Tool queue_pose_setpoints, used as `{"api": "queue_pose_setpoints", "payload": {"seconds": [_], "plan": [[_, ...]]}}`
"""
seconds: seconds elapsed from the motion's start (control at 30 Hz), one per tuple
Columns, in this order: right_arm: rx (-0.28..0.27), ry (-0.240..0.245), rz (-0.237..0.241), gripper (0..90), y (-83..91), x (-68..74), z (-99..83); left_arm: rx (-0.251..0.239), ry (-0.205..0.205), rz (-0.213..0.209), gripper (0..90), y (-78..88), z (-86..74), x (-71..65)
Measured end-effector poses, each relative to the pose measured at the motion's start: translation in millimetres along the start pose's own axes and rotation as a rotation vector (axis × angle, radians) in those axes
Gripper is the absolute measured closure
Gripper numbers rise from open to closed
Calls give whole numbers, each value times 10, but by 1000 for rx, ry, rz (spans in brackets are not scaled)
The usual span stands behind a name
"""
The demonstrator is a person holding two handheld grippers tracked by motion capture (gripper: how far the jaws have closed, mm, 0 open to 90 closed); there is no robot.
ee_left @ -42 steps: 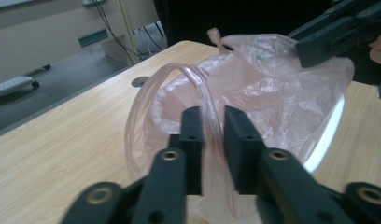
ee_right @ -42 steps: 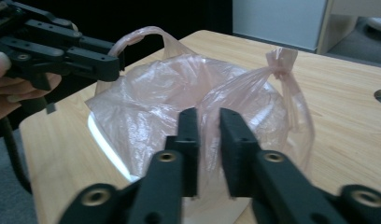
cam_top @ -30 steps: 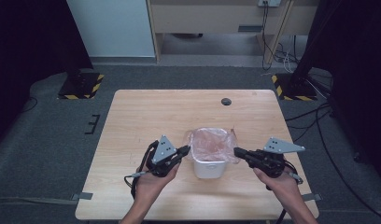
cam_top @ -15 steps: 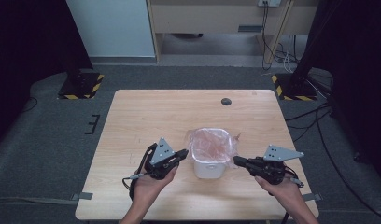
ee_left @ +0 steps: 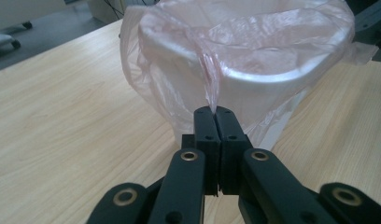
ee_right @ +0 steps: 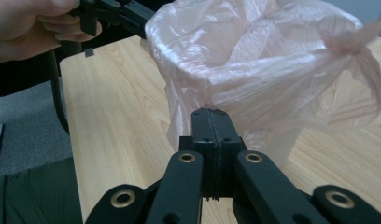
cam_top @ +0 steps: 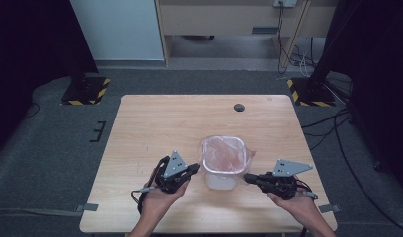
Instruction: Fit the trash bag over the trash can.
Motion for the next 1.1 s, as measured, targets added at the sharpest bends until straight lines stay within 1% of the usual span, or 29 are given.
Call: {"api": "queue_pose_setpoints", "payload": {"seconds": [0.13,0.23,0.27,0.3,0.37,0.43,0.47,0.5,0.53,0.7,0.83,0.9,0.93,0.97,1.0,1.03,1.07,1.1], "plan": [[12,-1,-14,900,-20,-31,-21,6,4,5,887,-25,-9,18],[26,9,-21,900,-44,-41,-46,17,3,10,884,-55,-26,21],[32,14,-22,899,-52,-41,-54,31,7,11,881,-84,-52,30],[32,14,-22,899,-52,-41,-54,31,7,11,879,-84,-52,30],[49,22,-33,892,-64,-46,-78,54,18,14,872,-134,-101,48],[55,18,-38,887,-68,-57,-91,59,22,17,870,-150,-113,54],[62,19,-41,884,-71,-63,-100,75,17,18,870,-180,-133,61],[60,20,-43,881,-78,-70,-105,75,17,18,870,-180,-133,61],[67,18,-50,882,-78,-82,-117,85,22,19,869,-206,-151,72],[81,12,-63,885,-80,-114,-152,96,32,20,865,-246,-174,92],[87,5,-72,893,-92,-118,-156,106,34,19,837,-283,-193,98],[92,9,-79,890,-91,-119,-160,100,35,19,799,-277,-189,96],[92,10,-85,878,-76,-112,-153,69,32,30,752,-214,-161,102],[88,16,-93,863,-55,-110,-141,69,32,30,722,-214,-161,102],[80,16,-97,836,-27,-106,-121,41,33,40,696,-138,-128,113],[80,16,-97,836,-27,-106,-121,41,33,40,671,-138,-128,113],[62,12,-111,777,29,-114,-76,14,35,45,645,-53,-91,127],[60,7,-117,753,54,-115,-57,-2,35,46,631,-5,-76,129]]}}
Point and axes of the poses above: each handheld gripper's, and its own axes: y roughly backward along the jaws, z roughly out of its top, x roughly to its left, the point moved 6 cm from there along -y, roughly forward along the jaws, and after that the axes turned 4 degrees about x, right-handed, at the moved point
